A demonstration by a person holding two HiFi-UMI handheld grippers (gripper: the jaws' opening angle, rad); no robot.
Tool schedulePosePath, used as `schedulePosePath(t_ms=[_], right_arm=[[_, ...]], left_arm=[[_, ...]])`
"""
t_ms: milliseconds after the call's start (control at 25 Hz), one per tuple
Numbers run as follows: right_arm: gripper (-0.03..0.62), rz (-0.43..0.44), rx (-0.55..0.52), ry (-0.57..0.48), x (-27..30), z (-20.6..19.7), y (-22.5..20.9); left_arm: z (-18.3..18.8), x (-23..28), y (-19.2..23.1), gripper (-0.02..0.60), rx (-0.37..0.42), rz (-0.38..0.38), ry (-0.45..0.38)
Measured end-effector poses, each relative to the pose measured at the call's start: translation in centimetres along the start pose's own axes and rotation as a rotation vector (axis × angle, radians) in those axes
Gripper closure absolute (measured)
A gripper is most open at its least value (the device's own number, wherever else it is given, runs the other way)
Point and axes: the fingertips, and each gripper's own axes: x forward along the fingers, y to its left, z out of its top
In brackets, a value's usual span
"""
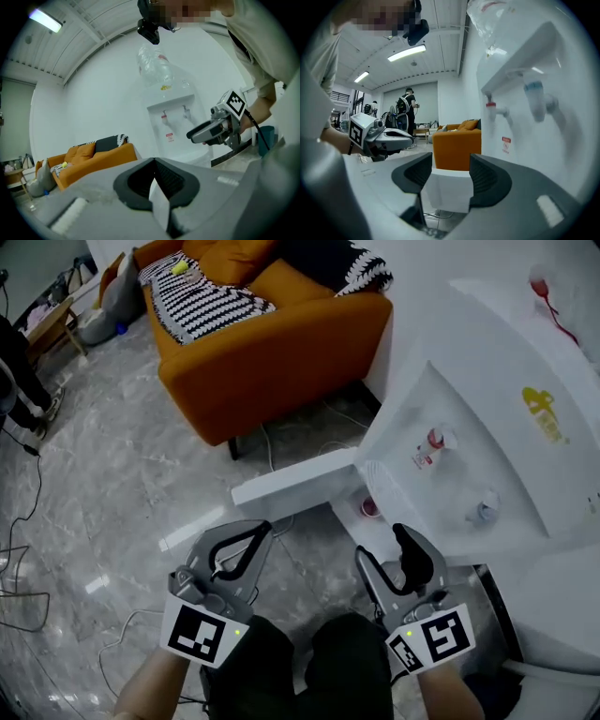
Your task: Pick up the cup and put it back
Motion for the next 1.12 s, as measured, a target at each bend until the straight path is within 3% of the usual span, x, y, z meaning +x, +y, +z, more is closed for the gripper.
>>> schedulePosePath(t_ms=[320, 480, 560, 800, 1120], right_arm=[[0.341, 0.009, -0.002, 0.002, 3.3, -10.6, -1.3], [0.341, -0.021, -0.01, 0.024, 4.6, -15.6, -2.9], [0.339, -0.04, -0.003, 0.043, 5.2, -18.0, -3.8], [0.318, -0.128, 0.008, 0.115, 7.2, -24.1, -7.5], [0.264, -0.312, 0.077, 0.129, 9.4, -28.7, -13.4]], left_arm=[[-8.9, 2.6, -2.2, 0.58, 0.017, -0.037, -0.061], [-14.3, 3.4, -2.2, 0.58, -0.136, -0.017, -0.019], [-15.8, 4.1, -2.3, 0.58, -0.155, -0.015, -0.025], [-16.8, 8.1, -4.4, 0.58, -0.047, -0.08, -0.12], [-18.1, 13.7, -6.6, 0.58, -0.08, -0.135, -0.153]])
